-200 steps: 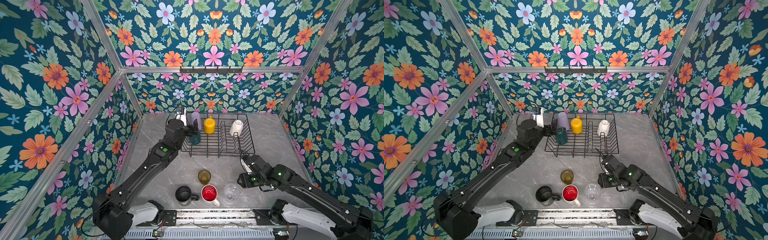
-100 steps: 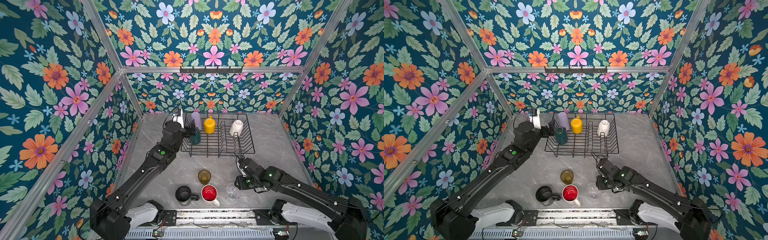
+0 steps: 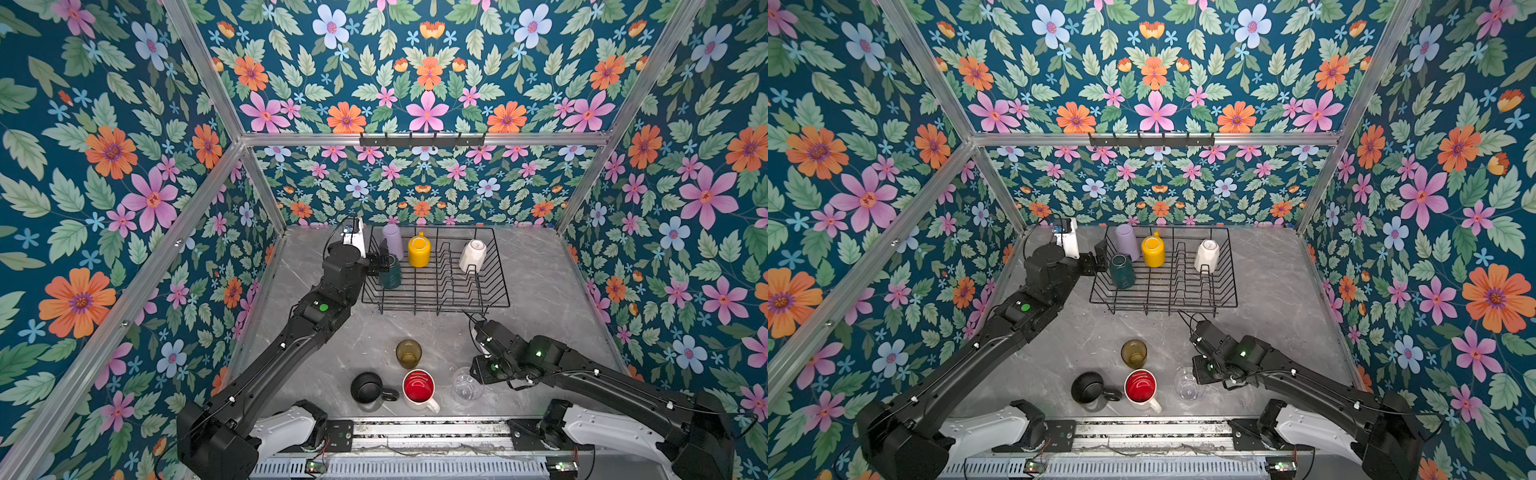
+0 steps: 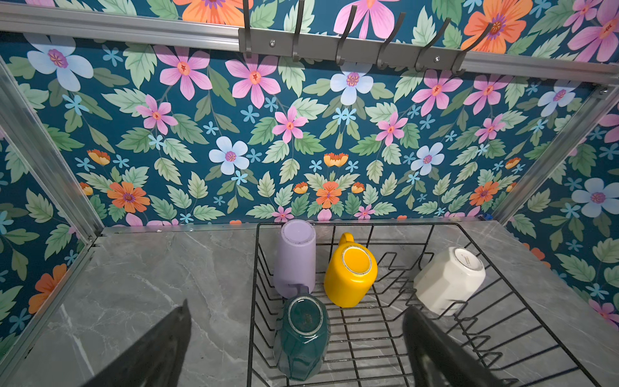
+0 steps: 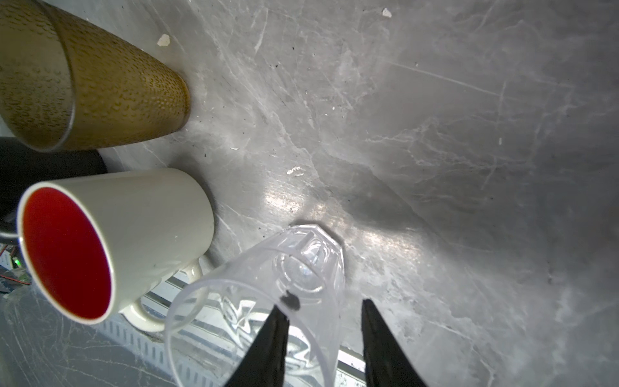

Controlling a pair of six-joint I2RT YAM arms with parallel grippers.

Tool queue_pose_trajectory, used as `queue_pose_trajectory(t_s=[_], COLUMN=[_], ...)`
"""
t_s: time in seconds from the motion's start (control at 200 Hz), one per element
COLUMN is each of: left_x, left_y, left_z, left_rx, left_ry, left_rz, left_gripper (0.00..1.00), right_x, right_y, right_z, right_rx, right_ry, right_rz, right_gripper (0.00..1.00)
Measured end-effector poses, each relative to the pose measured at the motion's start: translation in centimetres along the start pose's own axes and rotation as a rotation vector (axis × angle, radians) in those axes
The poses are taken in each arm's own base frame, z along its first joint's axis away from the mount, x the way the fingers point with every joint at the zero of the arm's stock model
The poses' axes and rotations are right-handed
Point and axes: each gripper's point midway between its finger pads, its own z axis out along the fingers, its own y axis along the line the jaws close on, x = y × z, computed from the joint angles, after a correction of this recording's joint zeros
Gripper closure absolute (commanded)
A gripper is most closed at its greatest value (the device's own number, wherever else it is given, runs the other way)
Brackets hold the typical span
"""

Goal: Load the cups into the dish rack
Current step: 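Close the right gripper on the clear glass while the left releases the mug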

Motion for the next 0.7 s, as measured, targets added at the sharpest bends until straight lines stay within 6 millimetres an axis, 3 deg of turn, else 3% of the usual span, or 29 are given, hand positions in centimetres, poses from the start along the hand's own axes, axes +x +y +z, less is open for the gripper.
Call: queue_pose_trajectory(t_s=[0.7], left_x=[0.23], left_y=[0.14], left_z=[0.04], left_rx=[-0.003], left_ry=[0.004], left_rz=[0.001], left_gripper=[0.0], right_x=[0.06], right_y=[-0.74], right_z=[0.69], right_rx=[0.087], right_ry=[-0.009], right_rz=[-0.036], right_gripper=[1.0])
